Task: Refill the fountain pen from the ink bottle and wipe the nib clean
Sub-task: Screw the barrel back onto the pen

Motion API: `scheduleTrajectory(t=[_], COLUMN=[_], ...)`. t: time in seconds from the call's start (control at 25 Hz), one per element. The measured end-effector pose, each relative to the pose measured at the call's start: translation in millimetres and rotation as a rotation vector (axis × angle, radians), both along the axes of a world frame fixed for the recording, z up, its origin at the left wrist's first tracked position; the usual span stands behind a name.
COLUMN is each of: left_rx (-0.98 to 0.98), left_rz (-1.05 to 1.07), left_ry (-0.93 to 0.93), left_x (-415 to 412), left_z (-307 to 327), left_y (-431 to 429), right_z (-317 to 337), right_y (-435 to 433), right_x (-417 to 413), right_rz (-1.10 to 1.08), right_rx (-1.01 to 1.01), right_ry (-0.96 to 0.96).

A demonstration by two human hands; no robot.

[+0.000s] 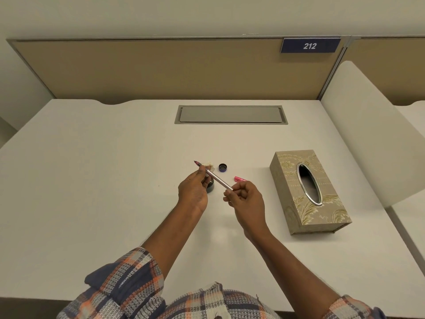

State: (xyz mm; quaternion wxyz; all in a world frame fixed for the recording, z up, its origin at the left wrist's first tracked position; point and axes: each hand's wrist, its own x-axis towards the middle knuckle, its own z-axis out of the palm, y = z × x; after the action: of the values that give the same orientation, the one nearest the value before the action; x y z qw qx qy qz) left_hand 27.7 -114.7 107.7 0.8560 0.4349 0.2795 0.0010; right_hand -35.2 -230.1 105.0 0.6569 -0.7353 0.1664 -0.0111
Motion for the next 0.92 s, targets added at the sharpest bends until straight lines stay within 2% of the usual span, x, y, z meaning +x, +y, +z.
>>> scheduleTrajectory(t=[0.2, 0.44, 0.92], left_rx=[0.007, 0.012, 0.004], left_rz=[-0.027, -0.007, -0.004], left_ry=[0.016, 0.037, 0.029], left_x=[-1.4, -0.3, 0.3], left_z=[-1.1, -3.3, -1.7], left_y=[-0.6, -2.7, -4.7], right_z=[-2.1, -2.4, -0.9], right_y=[1.3, -1.0, 1.3], right_x=[1.6, 1.2, 3.7], right_rz=[0.026, 0.016, 0.025], right_rx=[-0.021, -0.03, -0.085], right_ry=[0.078, -0.008, 0.106])
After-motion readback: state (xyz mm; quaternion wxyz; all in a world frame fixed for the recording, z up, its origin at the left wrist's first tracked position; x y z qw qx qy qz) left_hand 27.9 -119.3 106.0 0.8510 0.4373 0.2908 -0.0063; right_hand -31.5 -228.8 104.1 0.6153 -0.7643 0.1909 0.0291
